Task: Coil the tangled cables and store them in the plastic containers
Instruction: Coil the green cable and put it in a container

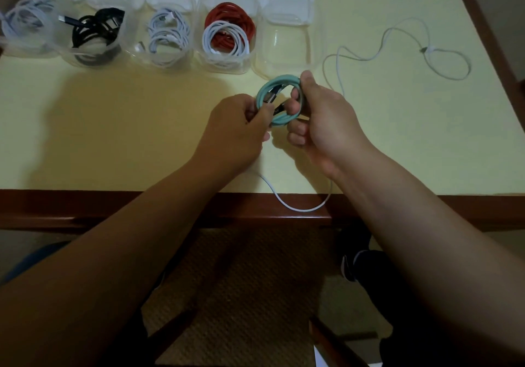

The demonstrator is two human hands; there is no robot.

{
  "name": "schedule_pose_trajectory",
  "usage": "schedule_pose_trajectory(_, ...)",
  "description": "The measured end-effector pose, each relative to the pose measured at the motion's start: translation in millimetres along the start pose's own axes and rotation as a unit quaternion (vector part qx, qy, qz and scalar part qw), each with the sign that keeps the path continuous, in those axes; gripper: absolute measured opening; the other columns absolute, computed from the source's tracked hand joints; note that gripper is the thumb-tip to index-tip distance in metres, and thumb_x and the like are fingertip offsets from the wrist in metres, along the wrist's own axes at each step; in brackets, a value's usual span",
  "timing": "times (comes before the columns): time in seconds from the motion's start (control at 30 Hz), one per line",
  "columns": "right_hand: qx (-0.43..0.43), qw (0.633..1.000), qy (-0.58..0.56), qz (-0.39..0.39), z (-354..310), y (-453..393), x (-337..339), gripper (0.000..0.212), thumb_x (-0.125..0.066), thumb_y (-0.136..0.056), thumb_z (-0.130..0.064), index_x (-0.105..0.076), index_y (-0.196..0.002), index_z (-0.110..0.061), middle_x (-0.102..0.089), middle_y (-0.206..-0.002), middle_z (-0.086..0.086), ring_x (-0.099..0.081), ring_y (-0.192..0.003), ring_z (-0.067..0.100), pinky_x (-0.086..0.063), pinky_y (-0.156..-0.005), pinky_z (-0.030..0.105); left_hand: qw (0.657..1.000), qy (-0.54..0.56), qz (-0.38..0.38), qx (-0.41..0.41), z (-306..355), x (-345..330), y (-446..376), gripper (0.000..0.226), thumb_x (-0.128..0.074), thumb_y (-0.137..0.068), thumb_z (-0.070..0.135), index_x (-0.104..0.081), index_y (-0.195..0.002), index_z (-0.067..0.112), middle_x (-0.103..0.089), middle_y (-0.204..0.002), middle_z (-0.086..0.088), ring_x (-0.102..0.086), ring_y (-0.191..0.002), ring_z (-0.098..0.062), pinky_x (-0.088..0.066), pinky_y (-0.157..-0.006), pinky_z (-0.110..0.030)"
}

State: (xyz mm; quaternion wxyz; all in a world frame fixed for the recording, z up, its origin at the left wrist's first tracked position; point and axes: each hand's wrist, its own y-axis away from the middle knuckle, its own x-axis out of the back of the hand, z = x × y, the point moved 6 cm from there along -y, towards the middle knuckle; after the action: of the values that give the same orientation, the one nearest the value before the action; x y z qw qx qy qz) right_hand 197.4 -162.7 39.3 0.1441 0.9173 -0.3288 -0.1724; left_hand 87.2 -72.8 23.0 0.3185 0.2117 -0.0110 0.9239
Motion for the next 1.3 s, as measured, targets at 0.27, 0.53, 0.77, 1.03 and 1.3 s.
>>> schedule_pose_trajectory(0.27, 0.016, 1.000, -0.016, 0.007, -3, -2, 0, 0.038, -0.043, -0.113, -0.035, -0.056, -0.084, -0.012, -0.054, -0.069, 0.001, -0.034, -0.043, 0.010, -0.030, -0.042, 0.022, 0.976, 0.198, 0.019, 0.088, -5, -11, 5, 0.032, -0.055, -0.106, 0.034, -0.072, -0.090, 0.012, -0.067, -0.064, 0.000, -0.062, -0.061, -0.009, -0.056, -0.065, -0.028)
schedule_pose_trajectory(0.53, 0.025, 0.999, 0.039, 0.023, -6, -3, 4, 0.038, -0.057, -0.105, -0.045, -0.052, -0.089, -0.011, -0.047, -0.067, 0.002, -0.036, -0.044, 0.013, -0.031, -0.043, 0.026, 0.948, 0.284, -0.019, 0.140, -4, -14, 9, 0.026, -0.065, -0.100, 0.038, -0.074, -0.094, 0.014, -0.072, -0.075, 0.003, -0.065, -0.072, -0.009, -0.058, -0.072, -0.028)
schedule_pose_trajectory(0.77, -0.034, 0.999, -0.010, 0.006, -1, -3, 6, 0.032, -0.056, -0.106, -0.043, -0.060, -0.098, -0.013, -0.049, -0.061, -0.006, -0.038, -0.041, 0.006, -0.033, -0.042, 0.020, 0.900, 0.371, -0.138, 0.184, -8, -26, 7, 0.044, -0.055, -0.103, 0.046, -0.066, -0.129, 0.013, -0.066, -0.093, 0.002, -0.058, -0.075, -0.006, -0.052, -0.068, -0.024)
schedule_pose_trajectory(1.03, -0.008, 0.999, -0.029, 0.010, -3, 0, -2, 0.035, -0.054, -0.108, -0.040, -0.056, -0.084, -0.014, -0.053, -0.061, -0.005, -0.046, -0.043, 0.006, -0.041, -0.043, 0.017, 0.858, 0.426, -0.254, 0.134, 9, -26, 5, 0.017, -0.055, -0.098, 0.024, -0.067, -0.102, 0.012, -0.065, -0.091, -0.004, -0.060, -0.080, -0.016, -0.041, -0.077, -0.028)
schedule_pose_trajectory(1.3, 0.052, 0.996, 0.064, -0.014, -9, -1, -1, 0.038, -0.063, -0.104, -0.036, -0.072, -0.102, 0.000, -0.066, -0.081, 0.004, -0.054, -0.053, 0.010, -0.052, -0.052, 0.022, 0.993, 0.118, 0.020, -0.022, 9, 20, -6, 0.033, -0.080, -0.086, 0.035, -0.075, -0.098, 0.005, -0.075, -0.090, -0.015, -0.065, -0.073, -0.015, -0.050, -0.066, -0.035)
